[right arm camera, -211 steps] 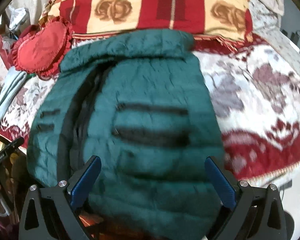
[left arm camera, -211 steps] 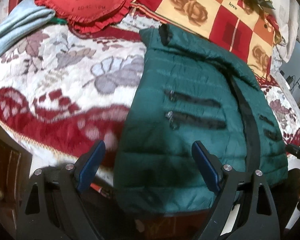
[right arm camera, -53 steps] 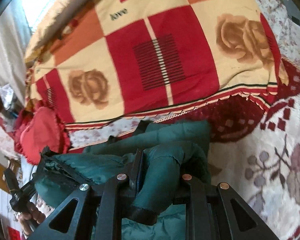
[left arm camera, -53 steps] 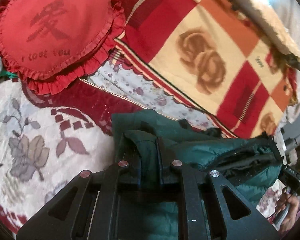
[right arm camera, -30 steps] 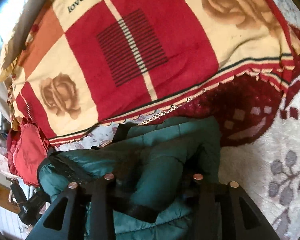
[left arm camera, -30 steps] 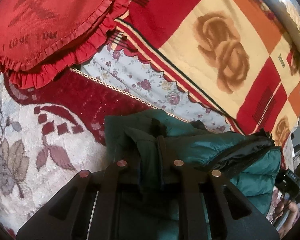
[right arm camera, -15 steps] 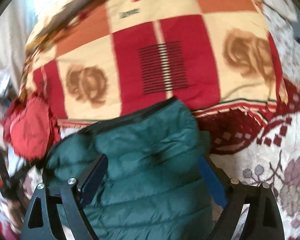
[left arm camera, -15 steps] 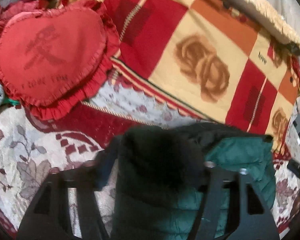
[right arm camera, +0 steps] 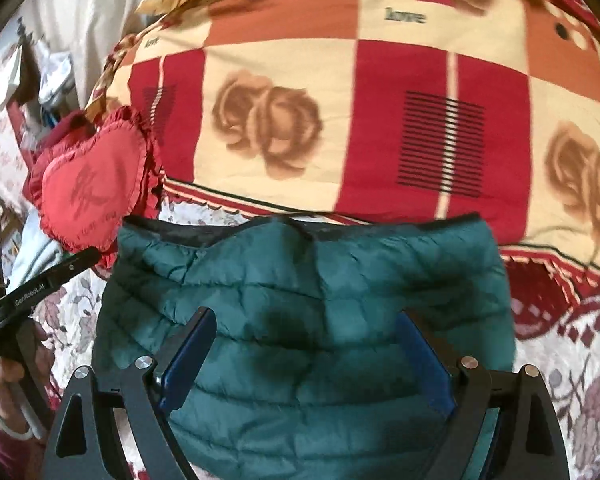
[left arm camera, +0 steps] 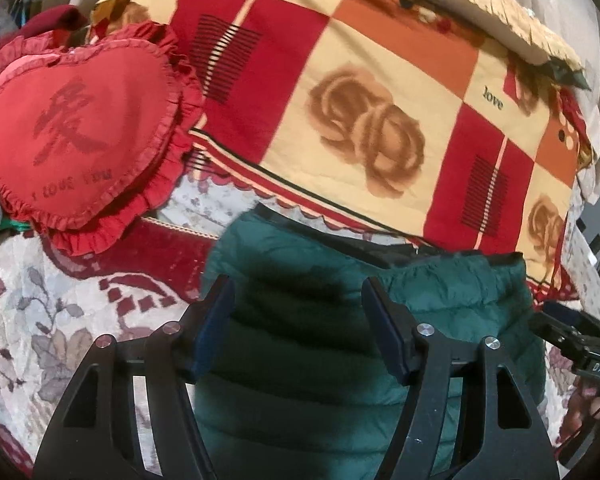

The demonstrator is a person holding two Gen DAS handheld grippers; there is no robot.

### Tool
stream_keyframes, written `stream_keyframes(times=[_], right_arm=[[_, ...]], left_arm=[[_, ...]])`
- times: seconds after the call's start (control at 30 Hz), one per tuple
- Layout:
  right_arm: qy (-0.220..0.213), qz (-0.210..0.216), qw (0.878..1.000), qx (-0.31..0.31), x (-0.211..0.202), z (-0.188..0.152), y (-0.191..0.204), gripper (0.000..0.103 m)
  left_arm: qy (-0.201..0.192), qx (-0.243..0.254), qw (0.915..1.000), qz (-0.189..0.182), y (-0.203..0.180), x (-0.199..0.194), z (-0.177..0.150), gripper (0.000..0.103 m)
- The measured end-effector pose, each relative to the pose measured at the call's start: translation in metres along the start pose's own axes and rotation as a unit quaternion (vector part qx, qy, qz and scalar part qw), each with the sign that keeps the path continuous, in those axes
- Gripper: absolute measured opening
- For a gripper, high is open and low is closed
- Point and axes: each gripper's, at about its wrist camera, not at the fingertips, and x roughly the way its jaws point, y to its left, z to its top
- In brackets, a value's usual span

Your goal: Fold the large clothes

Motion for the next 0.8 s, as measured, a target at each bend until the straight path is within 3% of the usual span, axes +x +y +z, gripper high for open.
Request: stream_keyframes(times=[0.17,0.33,0.43,0.5,0.57,0.8], right_arm=[[0.008,-0.012,0.999,-0.041,0.034,0.009,0.019,0.09],[0.025,-0.06,0.994,-0.092,0.079,0.01,0.031,0.09],[0.048,-0.08,0.993,-0.07,0.109,0.006,0.016,0.09],[0.079,-0.07,0.994,-0.02,0.131,0.003,-0.004,0.092],[0.084,-0.052,0.995,0.026,0.141,-0.001,-0.02,0.095],[0.078,-0.06,0.995,0.02,0.136,-0.006,-0.02,0.096]], left_arm=[[0.028,0.004,0.9995,0.012,-0.01,0.035,-0.009,0.066],[0.063,0.012,0.9968,0.047,-0.008,0.074,-0.024,0.066],[0.062,0.011,0.9969,0.048,-0.003,0.085,-0.026,0.068],[0.061,0.009,0.9971,0.044,0.0,0.09,-0.025,0.068],[0.057,0.009,0.9974,0.043,0.002,0.095,-0.025,0.069],[0.064,0.025,0.996,0.056,-0.001,0.108,-0.024,0.076]])
